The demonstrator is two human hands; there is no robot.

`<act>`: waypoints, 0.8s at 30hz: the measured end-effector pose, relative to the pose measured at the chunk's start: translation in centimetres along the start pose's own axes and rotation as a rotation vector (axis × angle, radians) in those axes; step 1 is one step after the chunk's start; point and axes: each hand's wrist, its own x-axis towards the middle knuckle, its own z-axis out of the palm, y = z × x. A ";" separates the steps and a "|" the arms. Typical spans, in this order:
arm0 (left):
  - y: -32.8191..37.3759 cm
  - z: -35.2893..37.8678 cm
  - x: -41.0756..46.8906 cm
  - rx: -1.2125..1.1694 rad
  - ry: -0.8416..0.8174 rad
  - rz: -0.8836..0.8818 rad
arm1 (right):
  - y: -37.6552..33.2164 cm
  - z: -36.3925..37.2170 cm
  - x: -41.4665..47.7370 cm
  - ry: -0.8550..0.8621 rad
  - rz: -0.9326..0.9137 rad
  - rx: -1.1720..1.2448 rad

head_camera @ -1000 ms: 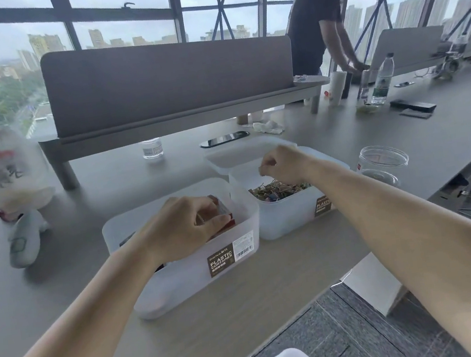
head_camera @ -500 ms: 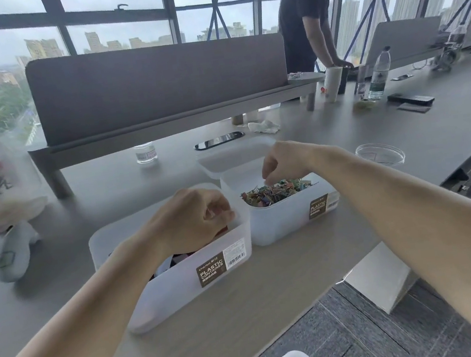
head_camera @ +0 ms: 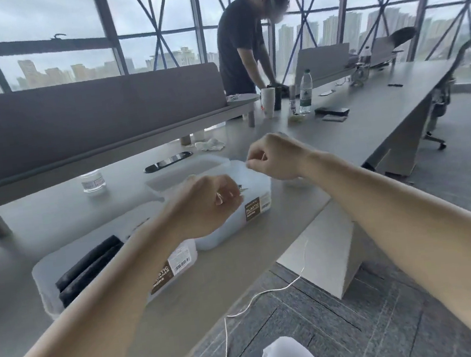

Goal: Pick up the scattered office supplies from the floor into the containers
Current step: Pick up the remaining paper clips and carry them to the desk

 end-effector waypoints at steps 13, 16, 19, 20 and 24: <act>30.9 20.7 0.1 -0.177 -0.457 0.438 | 15.4 -7.5 -42.0 -0.160 0.787 -0.222; 36.7 27.2 -1.9 -0.137 -0.591 0.457 | 18.5 -6.9 -51.0 -0.201 0.915 -0.164; 40.9 33.5 -3.6 -0.081 -0.712 0.441 | 22.4 -5.2 -57.9 -0.223 1.003 -0.088; 41.9 35.6 -4.1 -0.053 -0.750 0.433 | 23.9 -4.4 -59.7 -0.223 1.029 -0.058; 43.7 44.1 -4.9 0.048 -0.890 0.339 | 30.0 -0.1 -65.2 -0.212 1.121 0.081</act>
